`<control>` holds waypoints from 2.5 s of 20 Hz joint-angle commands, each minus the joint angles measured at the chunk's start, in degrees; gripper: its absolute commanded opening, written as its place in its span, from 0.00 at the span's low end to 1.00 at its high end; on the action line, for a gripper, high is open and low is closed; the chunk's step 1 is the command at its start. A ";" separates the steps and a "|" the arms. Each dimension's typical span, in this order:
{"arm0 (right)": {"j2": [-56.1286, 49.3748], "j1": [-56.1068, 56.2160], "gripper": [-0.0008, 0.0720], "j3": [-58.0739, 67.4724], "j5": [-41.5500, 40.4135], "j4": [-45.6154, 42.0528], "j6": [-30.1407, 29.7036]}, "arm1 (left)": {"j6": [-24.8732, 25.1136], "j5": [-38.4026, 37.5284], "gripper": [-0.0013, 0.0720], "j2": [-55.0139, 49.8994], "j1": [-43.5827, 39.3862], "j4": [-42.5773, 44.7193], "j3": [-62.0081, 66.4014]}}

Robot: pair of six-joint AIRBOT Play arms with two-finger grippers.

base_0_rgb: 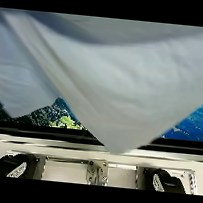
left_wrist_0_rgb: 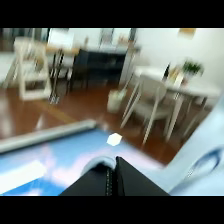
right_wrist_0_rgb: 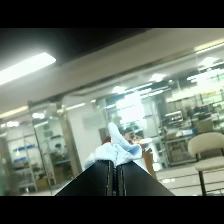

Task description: Fold the shirts.

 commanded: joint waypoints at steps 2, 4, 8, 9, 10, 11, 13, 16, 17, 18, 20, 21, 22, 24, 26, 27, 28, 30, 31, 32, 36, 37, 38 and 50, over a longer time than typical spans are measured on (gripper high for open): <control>-11.72 0.04 0.10 0.44 -5.49 9.90 -0.57 | -7.08 -9.97 0.08 -1.51 0.02 13.25 -12.46; -19.71 0.83 0.10 0.42 -3.43 17.46 -2.93 | -8.09 -9.38 0.08 -2.62 -0.13 13.11 -21.73; -35.47 8.28 0.10 0.42 4.04 19.28 -3.78 | -8.66 -9.09 0.08 -6.27 -0.37 13.09 -40.48; -39.34 10.67 0.10 0.42 6.14 19.17 -3.80 | -8.83 -9.07 0.08 -7.08 -0.37 13.07 -44.46; -43.10 12.85 0.10 0.42 7.80 19.15 -3.76 | -9.73 -9.01 0.08 -7.85 -0.37 13.07 -48.19; -46.40 14.58 0.10 0.42 9.25 19.15 -3.67 | -10.16 -8.63 0.08 -8.41 -0.39 13.00 -51.12; -52.54 16.92 0.10 0.42 13.40 18.93 -3.34 | -10.12 -7.21 0.08 -9.07 -0.39 12.20 -55.69; -59.10 17.49 0.10 0.42 23.47 18.40 -2.38 | -10.10 -4.02 0.08 -9.33 -0.39 11.78 -57.77; -60.24 17.00 0.10 0.42 27.10 16.79 -1.84 | -10.10 -2.75 0.08 -9.38 -0.39 11.65 -57.70; -60.57 16.37 0.10 0.42 29.97 13.51 -0.17 | -10.10 -1.18 0.08 -9.38 -0.37 11.43 -57.64; -59.76 13.60 0.65 0.44 35.08 10.32 2.29 | -10.10 1.03 0.08 -9.38 -0.20 10.32 -57.48; -58.88 11.58 0.96 0.52 38.60 10.62 1.95 | -9.99 1.09 0.08 -9.35 -0.22 9.92 -57.27; -57.75 9.03 0.96 1.03 43.63 10.49 1.95 | -9.92 0.87 0.08 -9.31 -0.22 9.60 -57.07; -54.36 2.45 0.96 1.79 53.70 8.26 2.54 | -9.88 -0.59 0.08 -9.27 -0.22 9.35 -56.13; -49.70 -5.18 0.96 1.79 66.03 -0.09 5.57 | -8.57 -1.90 0.08 -9.27 -0.22 9.38 -54.27; -47.52 -8.24 0.96 1.77 71.52 -6.95 7.17 | -7.67 -2.40 0.08 -9.27 -0.22 9.40 -52.89; -45.11 -11.04 0.96 1.75 76.72 -15.56 7.96 | -7.08 -2.60 0.08 -9.27 -0.22 9.42 -51.41; -40.00 -15.30 0.96 -0.61 81.37 -29.18 7.98 | -6.16 -2.56 0.08 -9.27 -0.20 9.44 -48.11; -37.00 -17.16 0.96 -3.96 80.87 -32.41 8.00 | -5.77 -2.58 0.08 -9.27 -0.22 9.44 -46.42; -33.42 -19.04 0.96 -9.51 79.62 -33.64 7.96 | -5.79 -2.58 0.08 -9.27 -0.22 9.44 -45.00; -21.20 -23.96 0.96 -39.89 74.49 -30.69 4.04 | -5.77 -2.58 0.08 -9.27 -0.22 9.44 -42.12; -19.52 -24.72 0.96 -46.49 74.34 -27.36 2.01 | -5.77 -2.60 0.08 -9.29 -0.22 9.46 -42.12; -18.58 -25.07 0.96 -52.54 73.99 -24.68 0.37 | -5.75 -2.60 0.08 -9.29 -0.22 9.46 -42.12; -18.69 -25.07 0.95 -69.02 49.59 -23.63 5.20 | -5.81 -4.15 0.08 -9.27 -0.22 9.46 -42.12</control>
